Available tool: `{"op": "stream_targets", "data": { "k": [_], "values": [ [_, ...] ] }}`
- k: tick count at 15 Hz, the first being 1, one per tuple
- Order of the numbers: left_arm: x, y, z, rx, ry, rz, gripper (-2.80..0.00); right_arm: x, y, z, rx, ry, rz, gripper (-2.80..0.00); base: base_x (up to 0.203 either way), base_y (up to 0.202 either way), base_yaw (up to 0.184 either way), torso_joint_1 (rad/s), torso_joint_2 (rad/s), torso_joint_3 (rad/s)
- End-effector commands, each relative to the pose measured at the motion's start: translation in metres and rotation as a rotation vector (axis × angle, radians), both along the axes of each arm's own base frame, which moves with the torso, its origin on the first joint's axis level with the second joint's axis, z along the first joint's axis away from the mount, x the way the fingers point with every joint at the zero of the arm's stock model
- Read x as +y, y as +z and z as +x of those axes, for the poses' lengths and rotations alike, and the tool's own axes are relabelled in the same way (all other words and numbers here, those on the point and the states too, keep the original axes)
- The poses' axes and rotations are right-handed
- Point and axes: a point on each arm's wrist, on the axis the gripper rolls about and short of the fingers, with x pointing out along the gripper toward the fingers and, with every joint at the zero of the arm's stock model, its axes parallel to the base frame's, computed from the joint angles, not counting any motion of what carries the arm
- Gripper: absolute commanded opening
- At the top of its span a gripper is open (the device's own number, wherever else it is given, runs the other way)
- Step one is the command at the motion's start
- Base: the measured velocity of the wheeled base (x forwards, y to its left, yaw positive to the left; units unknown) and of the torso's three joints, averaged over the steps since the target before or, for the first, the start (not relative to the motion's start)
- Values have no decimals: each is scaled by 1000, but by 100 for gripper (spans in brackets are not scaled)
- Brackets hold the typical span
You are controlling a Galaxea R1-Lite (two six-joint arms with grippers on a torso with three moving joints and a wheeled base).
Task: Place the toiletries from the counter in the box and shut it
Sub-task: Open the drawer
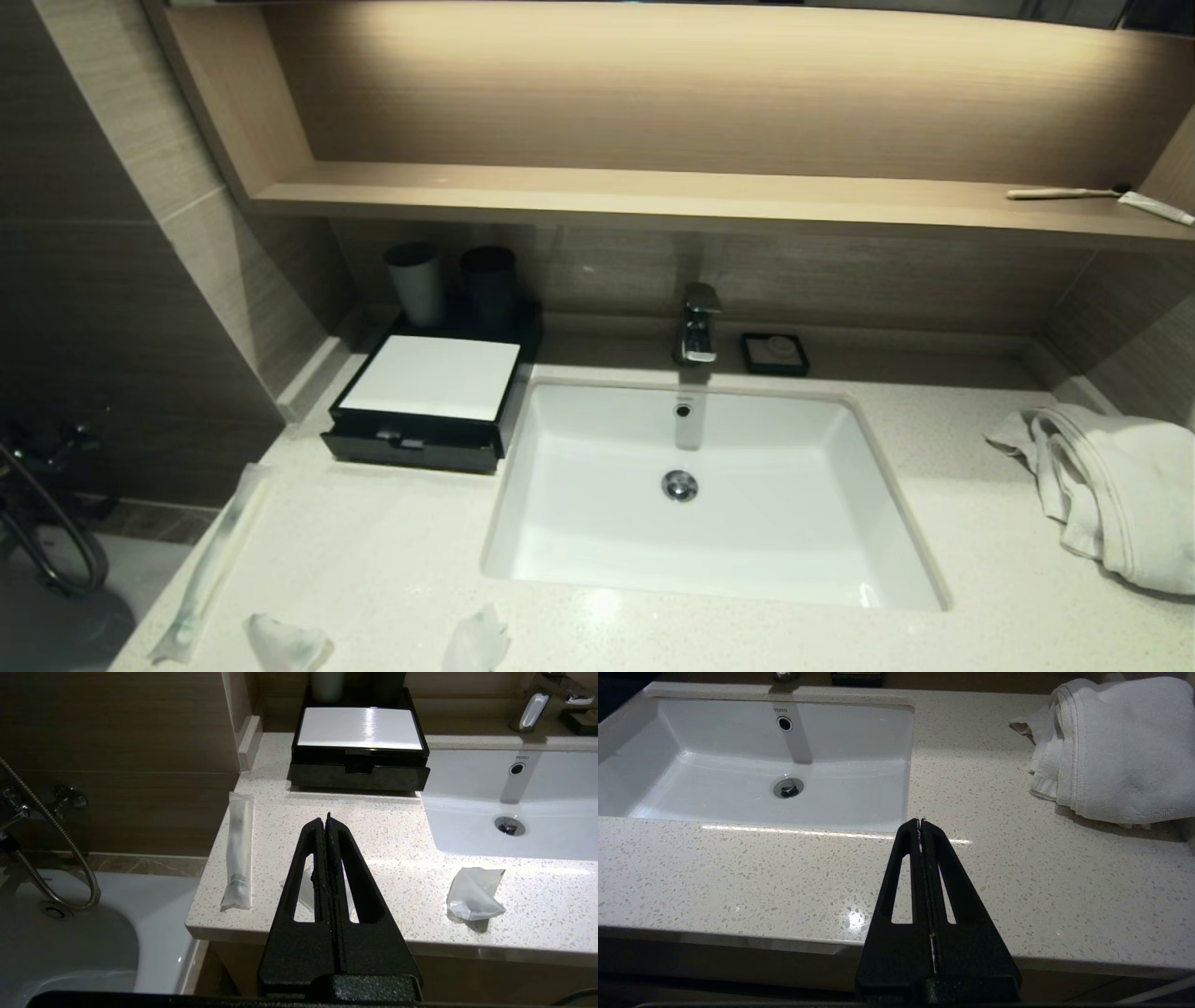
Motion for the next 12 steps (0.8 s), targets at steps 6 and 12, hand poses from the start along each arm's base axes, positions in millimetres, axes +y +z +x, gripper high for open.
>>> {"op": "stream_targets", "data": {
  "k": [6,12],
  "values": [
    [0,35,-23,-29,3,3,-280,0,0,0,-2,0,-1,-280,0,0,0,0,0,0],
    [0,80,33,124,8,4,-280,0,0,0,-2,0,-1,-280,0,0,0,0,0,0]
  ]
}}
